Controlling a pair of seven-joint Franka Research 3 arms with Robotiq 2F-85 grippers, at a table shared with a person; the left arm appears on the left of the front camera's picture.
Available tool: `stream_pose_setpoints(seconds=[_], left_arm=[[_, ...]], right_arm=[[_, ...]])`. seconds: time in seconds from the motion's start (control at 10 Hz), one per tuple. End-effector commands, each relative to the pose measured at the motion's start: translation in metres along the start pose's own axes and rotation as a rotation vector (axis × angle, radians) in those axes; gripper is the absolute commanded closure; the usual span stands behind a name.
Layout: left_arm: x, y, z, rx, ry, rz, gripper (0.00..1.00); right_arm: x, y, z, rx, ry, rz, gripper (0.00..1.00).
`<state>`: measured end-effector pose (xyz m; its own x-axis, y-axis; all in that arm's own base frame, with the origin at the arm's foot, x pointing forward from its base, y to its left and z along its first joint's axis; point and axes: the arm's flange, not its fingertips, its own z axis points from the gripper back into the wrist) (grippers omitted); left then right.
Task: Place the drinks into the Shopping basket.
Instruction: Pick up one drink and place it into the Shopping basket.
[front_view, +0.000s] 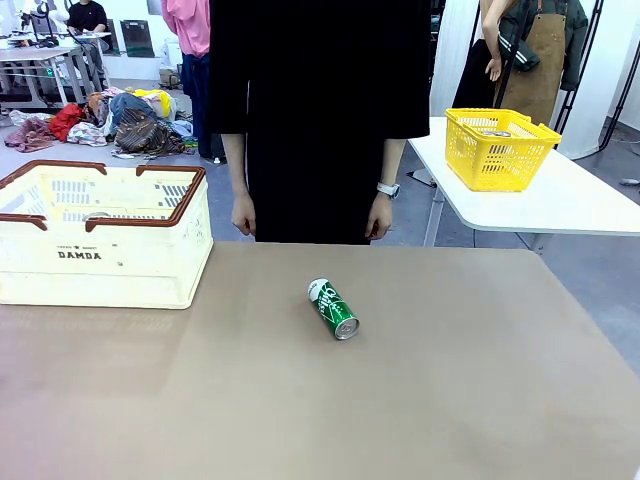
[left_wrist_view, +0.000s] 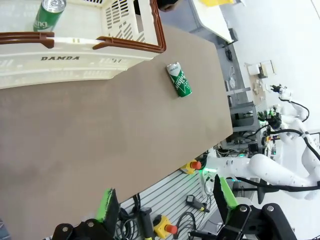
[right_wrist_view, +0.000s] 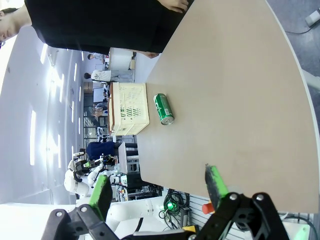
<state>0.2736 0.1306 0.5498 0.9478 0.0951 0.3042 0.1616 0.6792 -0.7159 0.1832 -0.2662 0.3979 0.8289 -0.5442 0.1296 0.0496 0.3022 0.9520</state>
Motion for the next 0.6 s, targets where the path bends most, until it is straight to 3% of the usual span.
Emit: stream_pose_setpoints(seconds=[0.0,0.5], left_arm=[[-0.0021,0.0003,-0.0046,-0.022,-0.011,0.0,0.0],[-0.0021,0.0003,-0.0046,-0.022,-0.011,0.0,0.0]], right_arm=[[0.0017,0.0013,-0.0001,0.021,-0.011,0.024,0.0],[0.0017,0.0013,-0.0001,0.021,-0.011,0.024,0.0]])
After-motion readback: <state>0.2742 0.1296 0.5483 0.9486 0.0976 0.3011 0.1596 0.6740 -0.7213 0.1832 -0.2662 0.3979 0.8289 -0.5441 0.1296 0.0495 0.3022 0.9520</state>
